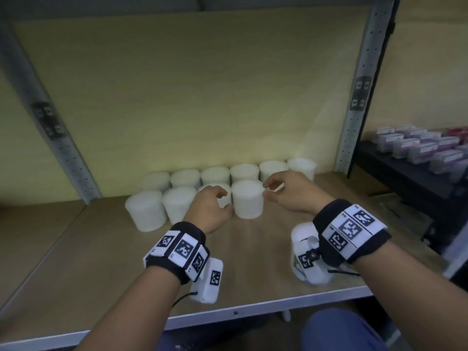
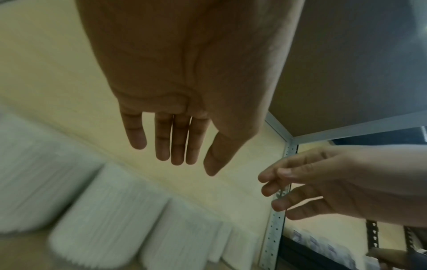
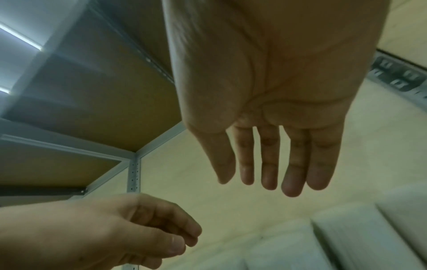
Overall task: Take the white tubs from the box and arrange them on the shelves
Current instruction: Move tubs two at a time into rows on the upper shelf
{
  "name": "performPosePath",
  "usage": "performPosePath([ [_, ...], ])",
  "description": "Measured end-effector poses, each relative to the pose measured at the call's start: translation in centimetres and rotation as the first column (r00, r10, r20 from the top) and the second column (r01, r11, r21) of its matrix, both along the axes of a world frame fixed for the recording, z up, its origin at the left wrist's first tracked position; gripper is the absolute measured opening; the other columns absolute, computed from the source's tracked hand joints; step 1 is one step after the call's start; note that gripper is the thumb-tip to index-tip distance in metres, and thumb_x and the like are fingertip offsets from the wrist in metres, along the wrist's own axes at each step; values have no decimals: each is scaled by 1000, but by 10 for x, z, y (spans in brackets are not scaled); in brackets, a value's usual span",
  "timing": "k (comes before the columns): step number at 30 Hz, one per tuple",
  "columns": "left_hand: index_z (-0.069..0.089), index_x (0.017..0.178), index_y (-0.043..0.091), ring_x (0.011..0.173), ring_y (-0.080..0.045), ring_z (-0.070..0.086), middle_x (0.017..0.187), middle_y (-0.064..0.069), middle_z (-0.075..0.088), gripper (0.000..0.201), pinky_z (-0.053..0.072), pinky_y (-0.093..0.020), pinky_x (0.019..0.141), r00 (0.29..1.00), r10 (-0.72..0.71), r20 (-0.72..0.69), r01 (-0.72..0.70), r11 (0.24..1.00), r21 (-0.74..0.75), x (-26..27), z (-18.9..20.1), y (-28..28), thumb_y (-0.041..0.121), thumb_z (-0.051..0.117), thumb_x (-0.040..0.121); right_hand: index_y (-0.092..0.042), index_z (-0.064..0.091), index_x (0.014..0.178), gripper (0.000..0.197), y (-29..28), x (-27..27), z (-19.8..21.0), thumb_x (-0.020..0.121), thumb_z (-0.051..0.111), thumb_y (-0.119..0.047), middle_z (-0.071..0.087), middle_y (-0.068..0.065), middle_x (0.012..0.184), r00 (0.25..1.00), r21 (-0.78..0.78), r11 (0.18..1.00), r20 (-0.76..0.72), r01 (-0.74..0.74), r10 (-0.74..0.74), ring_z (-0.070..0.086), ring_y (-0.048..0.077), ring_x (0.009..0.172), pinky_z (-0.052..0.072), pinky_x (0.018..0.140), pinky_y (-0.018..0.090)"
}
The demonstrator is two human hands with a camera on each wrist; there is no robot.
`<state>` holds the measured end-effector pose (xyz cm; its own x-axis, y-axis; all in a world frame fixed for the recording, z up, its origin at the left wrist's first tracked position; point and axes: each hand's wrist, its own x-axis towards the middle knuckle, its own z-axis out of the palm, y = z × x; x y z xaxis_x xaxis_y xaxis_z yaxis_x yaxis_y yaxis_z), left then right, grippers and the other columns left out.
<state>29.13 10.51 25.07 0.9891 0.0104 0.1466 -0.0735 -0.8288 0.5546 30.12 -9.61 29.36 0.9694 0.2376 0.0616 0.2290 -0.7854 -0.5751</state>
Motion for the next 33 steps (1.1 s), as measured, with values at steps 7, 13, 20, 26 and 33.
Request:
performPosePath([
  [7, 51, 132, 12, 124, -20, 50, 136, -7, 50, 44, 40, -28, 100, 999, 1, -52, 1, 1000, 30, 45, -1, 30, 28, 58, 91, -15, 58, 125, 40, 53, 60, -1, 90, 59, -34, 54, 3, 131, 999, -189, 982, -35, -12, 5, 54, 19, 117, 42, 91, 25],
  [13, 47, 135, 11, 128, -22, 45, 139, -7, 46, 48, 37, -31, 105, 995, -9, -98, 17, 997, 80, 78, -6, 32, 30, 56, 92, -8, 48, 137, 55, 68, 96, -12, 92, 56, -39, 48, 8, 141, 991, -417, 908, -131, -36, -20, 48, 24, 127, 41, 102, 30],
  [20, 54, 130, 13, 127, -26, 45, 137, -9, 47, 49, 40, -41, 106, 984, 4, -176, 30, 981, 192, 96, -16, 31, 36, 61, 88, -4, 56, 125, 58, 74, 117, -25, 85, 64, -44, 57, 12, 129, 993, -525, 850, -115, -33, -33, 57, 27, 116, 48, 99, 36],
  [26, 54, 129, 12, 128, -26, 45, 136, -8, 49, 48, 39, -42, 107, 987, 14, -163, 16, 984, 180, 98, -19, 30, 35, 62, 88, -3, 54, 126, 56, 73, 117, -29, 88, 61, -43, 56, 12, 130, 997, -538, 842, -77, -30, -14, 55, 28, 118, 46, 100, 36],
  [33, 55, 128, 12, 127, -26, 45, 136, -9, 50, 46, 39, -41, 107, 989, 24, -146, 1, 986, 168, 97, -20, 30, 34, 63, 88, -4, 52, 130, 51, 73, 113, -24, 89, 63, -32, 54, 12, 133, 992, -547, 832, -122, -89, 26, 54, 26, 120, 45, 100, 33],
])
